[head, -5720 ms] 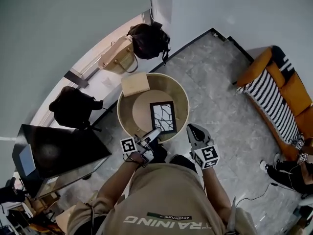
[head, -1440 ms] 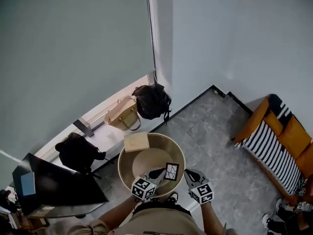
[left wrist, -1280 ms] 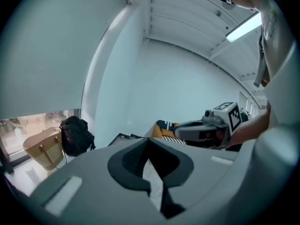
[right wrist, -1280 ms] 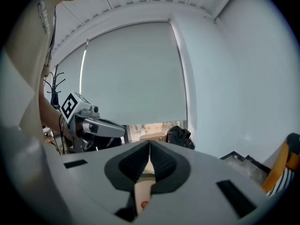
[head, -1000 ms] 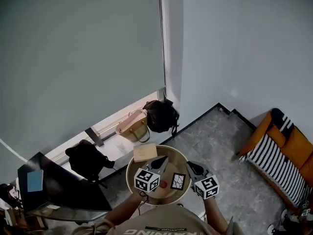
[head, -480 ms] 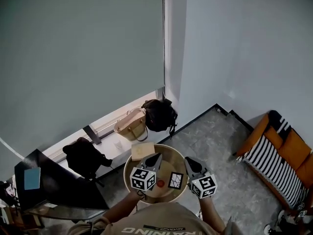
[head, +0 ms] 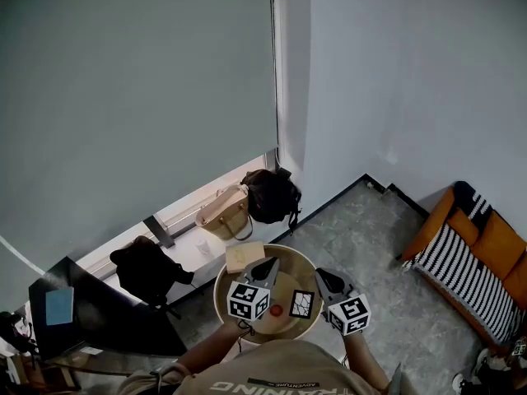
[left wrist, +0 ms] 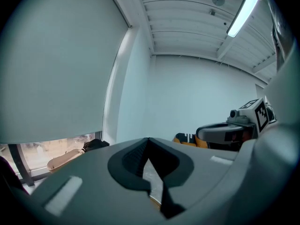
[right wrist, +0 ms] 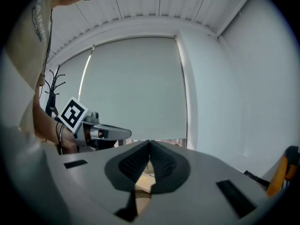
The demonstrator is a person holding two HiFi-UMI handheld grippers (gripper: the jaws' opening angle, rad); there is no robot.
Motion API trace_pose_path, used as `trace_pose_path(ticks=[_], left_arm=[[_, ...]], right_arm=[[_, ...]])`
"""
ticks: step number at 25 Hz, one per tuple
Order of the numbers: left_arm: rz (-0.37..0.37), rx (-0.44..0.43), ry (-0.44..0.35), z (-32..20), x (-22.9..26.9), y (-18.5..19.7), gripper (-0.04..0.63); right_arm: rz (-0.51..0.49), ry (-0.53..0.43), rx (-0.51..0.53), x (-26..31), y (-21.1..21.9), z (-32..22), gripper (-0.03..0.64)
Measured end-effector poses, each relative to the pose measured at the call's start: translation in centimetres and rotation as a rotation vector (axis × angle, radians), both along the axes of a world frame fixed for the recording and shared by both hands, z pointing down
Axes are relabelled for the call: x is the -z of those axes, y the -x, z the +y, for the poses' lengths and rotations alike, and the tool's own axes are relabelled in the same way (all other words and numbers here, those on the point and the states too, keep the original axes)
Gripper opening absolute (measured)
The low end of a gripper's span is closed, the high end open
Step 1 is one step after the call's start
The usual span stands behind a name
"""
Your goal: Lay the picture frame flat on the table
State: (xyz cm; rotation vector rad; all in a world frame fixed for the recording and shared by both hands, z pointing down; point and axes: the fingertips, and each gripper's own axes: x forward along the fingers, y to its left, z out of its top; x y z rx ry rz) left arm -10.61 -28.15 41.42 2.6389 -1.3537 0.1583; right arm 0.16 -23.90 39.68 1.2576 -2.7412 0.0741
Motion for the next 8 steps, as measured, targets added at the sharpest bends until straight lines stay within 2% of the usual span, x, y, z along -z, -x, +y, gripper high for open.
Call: trace_pose_path(ticks=[3, 8], left_arm=[[0.001, -0.004, 0.005, -0.3, 0.0, -0.6, 0.006], [-0.014, -0.021, -0.005, 0.1, 0.1, -1.5, 0.006]], right_arm=[[0.032, -0.018, 0.015, 0.5, 0.0, 0.1, 0.006], [0.004, -0.049, 0.028, 2.6, -0.2, 0.4, 0.006]])
